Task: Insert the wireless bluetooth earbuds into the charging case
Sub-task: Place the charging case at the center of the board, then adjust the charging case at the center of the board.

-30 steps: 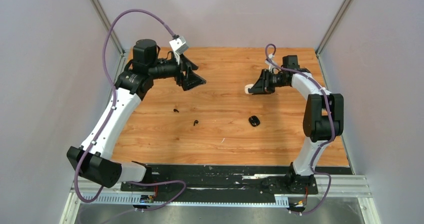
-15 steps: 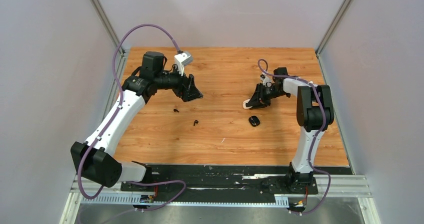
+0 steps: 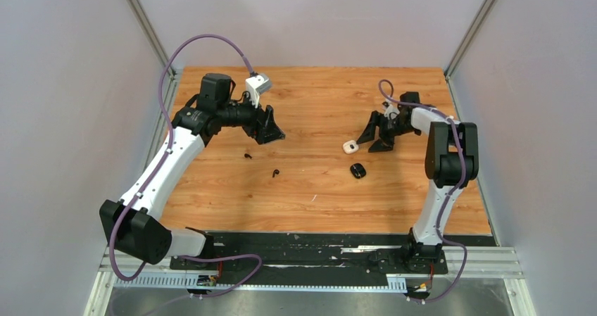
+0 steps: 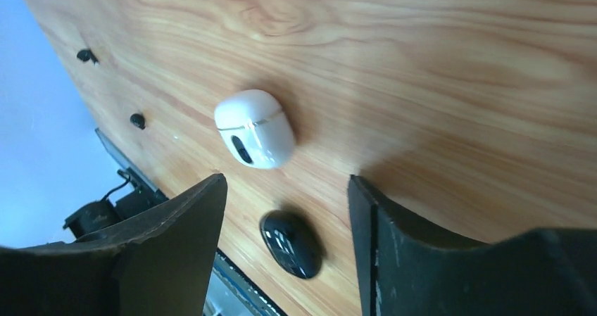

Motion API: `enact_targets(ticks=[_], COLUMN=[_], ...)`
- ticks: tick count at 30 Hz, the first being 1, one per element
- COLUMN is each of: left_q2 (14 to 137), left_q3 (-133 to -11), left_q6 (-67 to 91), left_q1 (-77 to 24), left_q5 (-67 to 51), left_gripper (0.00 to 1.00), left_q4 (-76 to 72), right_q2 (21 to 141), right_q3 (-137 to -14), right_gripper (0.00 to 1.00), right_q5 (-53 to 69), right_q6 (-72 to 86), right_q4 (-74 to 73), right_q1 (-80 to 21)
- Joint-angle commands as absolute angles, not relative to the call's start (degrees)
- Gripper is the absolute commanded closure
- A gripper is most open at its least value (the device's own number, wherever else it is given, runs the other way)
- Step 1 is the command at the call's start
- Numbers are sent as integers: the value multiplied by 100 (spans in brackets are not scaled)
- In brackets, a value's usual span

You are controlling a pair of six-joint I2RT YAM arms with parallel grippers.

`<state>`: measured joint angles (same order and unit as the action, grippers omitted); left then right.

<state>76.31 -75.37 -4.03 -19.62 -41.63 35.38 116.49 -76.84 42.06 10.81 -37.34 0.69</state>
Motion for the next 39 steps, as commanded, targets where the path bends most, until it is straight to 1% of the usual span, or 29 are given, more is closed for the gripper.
enact_targets(ticks=[1,3,7,10,13,18,24,29,32,35,39], left_q2=[7655,7663,7664,7671,7627,7486,7348,7310,7319,7348,7422], left_q3=[-7754,-7748,-7717,-7713,-7731,-7610,-7450,-7390,-7370,-7342,-7380], left_q6=[-437,-387,-286,-234,-290,-362,-393,-433,-438,-416,-421], left_q1=[-1947,-1946,-1945,-1948,-1942,-1942,-1942,-1939,-1942,-1947,-1944], left_q5=[-4151,-4112,-4127,-4146,-4087,-4024,-4031,-3984,-3987,-3980,-4018], left_gripper=[12,12,11,12,11,11,11,11,11,11,12], left_q4=[3337,3265,3112,3027,3038,3049,3048,3010,2979,2922,2911], right_q2=[10960,10715,10339,10206,10144,9977,9694,9413,9178,9055,9127], right_q3=[-7589,-7431,-6919,-6592,-6372,-6090,-5803,-5724,-5769,-5835,-5983], right_gripper=[36,41,46,46,43,44,44,44,47,54,55], right_q5=[3851,3954,3245,2978,2696,2334,2251,2259,2368,2662,2931], right_q6=[810,364,-405,-998,-1545,-2024,-1923,-1643,-1661,-1695,-1739], right_q4=[-3860,-3911,-3769,-3634,-3621,-3478,-3437,-3563,-3731,-3797,-3854], right_q1=[551,614,533,322,47,-582,-1199,-1491,-1780,-2086,-2495])
